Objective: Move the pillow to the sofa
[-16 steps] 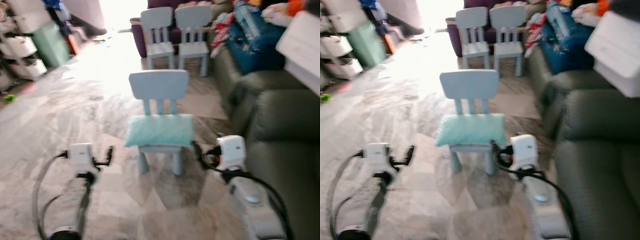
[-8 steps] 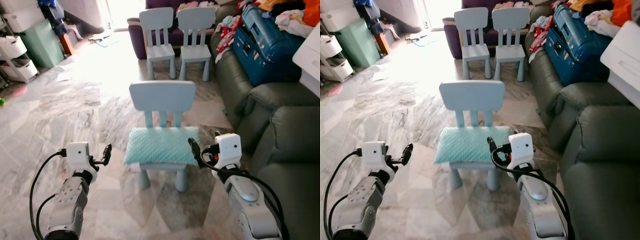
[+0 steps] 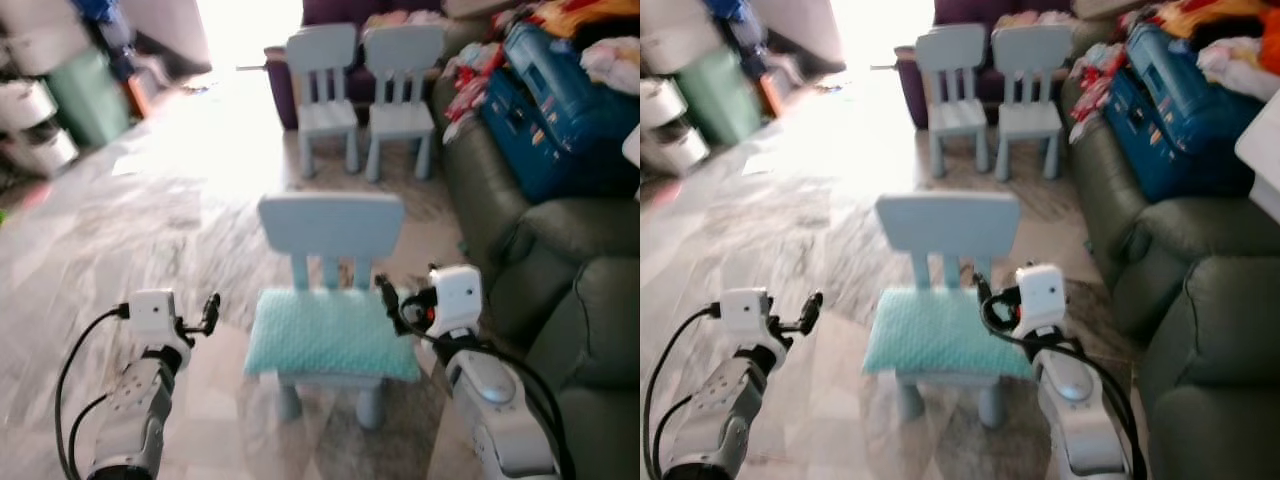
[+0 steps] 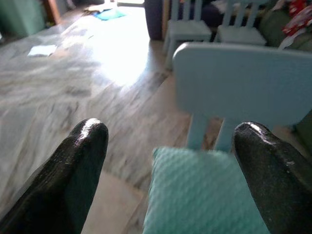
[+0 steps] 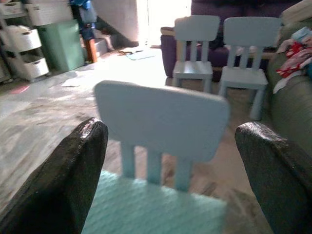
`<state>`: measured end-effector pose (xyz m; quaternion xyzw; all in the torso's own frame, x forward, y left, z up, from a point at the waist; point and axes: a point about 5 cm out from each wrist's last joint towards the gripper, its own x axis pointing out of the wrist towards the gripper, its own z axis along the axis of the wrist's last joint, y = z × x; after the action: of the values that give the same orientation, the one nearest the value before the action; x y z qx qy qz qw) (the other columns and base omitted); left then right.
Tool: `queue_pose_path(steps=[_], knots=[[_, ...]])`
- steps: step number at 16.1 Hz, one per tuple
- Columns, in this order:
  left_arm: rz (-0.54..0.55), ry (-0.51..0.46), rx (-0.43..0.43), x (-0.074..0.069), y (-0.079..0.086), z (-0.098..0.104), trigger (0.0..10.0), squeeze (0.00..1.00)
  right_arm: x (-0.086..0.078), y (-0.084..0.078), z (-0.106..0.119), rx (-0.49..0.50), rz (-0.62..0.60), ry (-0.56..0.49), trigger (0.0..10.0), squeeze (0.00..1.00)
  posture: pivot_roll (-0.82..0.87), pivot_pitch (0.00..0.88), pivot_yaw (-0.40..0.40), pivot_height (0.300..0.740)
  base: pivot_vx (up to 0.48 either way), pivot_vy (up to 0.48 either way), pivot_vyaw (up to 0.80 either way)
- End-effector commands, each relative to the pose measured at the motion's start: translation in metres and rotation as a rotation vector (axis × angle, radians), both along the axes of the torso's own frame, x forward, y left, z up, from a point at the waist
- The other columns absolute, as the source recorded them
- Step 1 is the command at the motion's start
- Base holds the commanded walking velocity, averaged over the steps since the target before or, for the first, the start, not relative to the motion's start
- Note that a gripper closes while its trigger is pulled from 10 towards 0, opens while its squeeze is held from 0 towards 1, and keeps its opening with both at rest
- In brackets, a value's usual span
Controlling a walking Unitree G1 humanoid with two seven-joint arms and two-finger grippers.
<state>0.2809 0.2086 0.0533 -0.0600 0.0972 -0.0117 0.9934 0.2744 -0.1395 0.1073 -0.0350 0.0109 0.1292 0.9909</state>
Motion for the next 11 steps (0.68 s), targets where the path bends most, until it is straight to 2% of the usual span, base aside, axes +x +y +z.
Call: queue_pose_path(steps=[1, 7, 11], knots=[[-0.014, -0.006, 0.002, 0.0013, -0.0047, 0.0012, 10.0, 0.0, 0.0007, -0.0047, 0.004, -0.009, -0.008, -0.019, 10.0, 0.0, -0.23, 0.054, 0.084, 0.74, 0.465, 0.0, 0.0], [0.009, 0.01, -0.002, 0.0008, -0.0032, -0.0005, 10.0, 0.0, 0.0004, -0.0041, 0.0038, -0.013, -0.006, -0.02, 10.0, 0.0, -0.23, 0.054, 0.081, 0.74, 0.463, 0.0, 0.0], [0.034, 0.047, -0.002, -0.0005, -0.0028, -0.006, 10.0, 0.0, -0.0001, -0.0036, 0.0029, -0.014, -0.003, -0.017, 10.0, 0.0, -0.23, 0.055, 0.082, 0.74, 0.0, 0.0, 0.0]])
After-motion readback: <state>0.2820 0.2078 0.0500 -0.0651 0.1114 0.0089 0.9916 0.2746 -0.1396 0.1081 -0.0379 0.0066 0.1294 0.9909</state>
